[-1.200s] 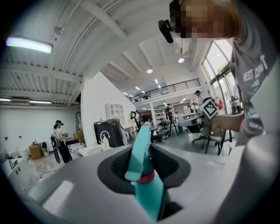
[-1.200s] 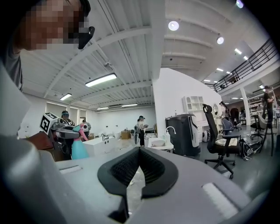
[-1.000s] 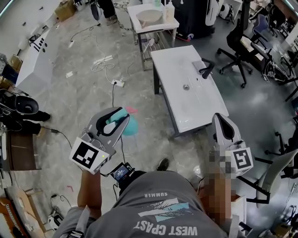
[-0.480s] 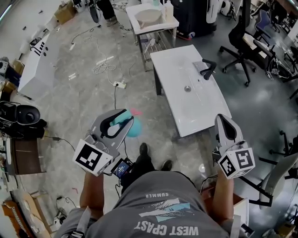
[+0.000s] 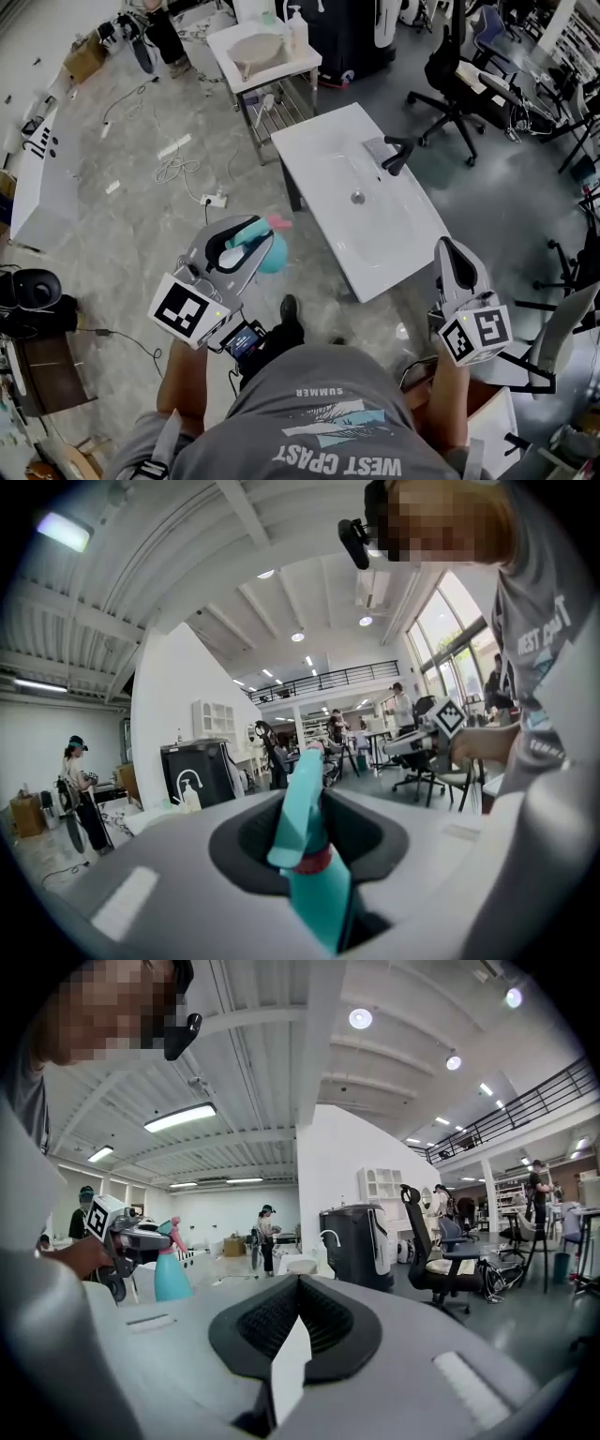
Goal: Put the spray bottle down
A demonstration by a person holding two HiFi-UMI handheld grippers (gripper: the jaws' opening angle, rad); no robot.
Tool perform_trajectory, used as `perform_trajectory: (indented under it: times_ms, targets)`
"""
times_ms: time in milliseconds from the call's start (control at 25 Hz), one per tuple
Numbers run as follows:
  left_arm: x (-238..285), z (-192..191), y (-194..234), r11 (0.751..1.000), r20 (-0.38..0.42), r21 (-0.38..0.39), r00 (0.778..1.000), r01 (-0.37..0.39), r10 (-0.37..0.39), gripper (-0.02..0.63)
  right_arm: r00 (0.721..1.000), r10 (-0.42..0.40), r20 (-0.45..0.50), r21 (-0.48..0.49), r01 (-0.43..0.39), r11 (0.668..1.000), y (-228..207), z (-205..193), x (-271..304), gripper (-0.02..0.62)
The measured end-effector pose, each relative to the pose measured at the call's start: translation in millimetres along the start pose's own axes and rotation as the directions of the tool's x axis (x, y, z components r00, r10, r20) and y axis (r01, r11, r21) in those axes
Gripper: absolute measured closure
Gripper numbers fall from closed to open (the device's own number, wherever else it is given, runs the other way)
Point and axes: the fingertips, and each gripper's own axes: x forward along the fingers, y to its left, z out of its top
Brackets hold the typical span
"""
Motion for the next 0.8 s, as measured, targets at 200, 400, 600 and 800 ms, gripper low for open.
perform_trajectory:
  times_ms: [200, 400, 600, 800]
  targets:
    - [28.7, -3.2, 49.8, 0.998, 0.016, 0.01, 0.997, 0.069, -0.07, 0.506, 0.997, -0.071, 0.005, -0.001, 0.071, 0.997, 4.2, 11.5, 35.8, 0.594]
    - [48.0, -10.0, 76.0, 0.992, 0.035, 0.016, 0.991, 0.128, -0.129, 0.506, 0.991, -0.133, -0.002, 0.0, 0.133, 0.991, 6.5, 12.0, 51.6, 0.594]
    - [65.6, -13.0, 103.3, 0.982, 0.06, 0.014, 0.98, 0.189, -0.189, 0.506, 0.98, -0.199, -0.016, 0.0, 0.199, 0.98, 8.8, 16.1, 65.6, 0.594]
    - [77.9, -18.0, 122.8, 0.973, 0.072, -0.007, 0.971, 0.231, -0.23, 0.506, 0.97, -0.24, -0.03, -0.013, 0.239, 0.971, 17.5, 24.4, 77.4, 0.594]
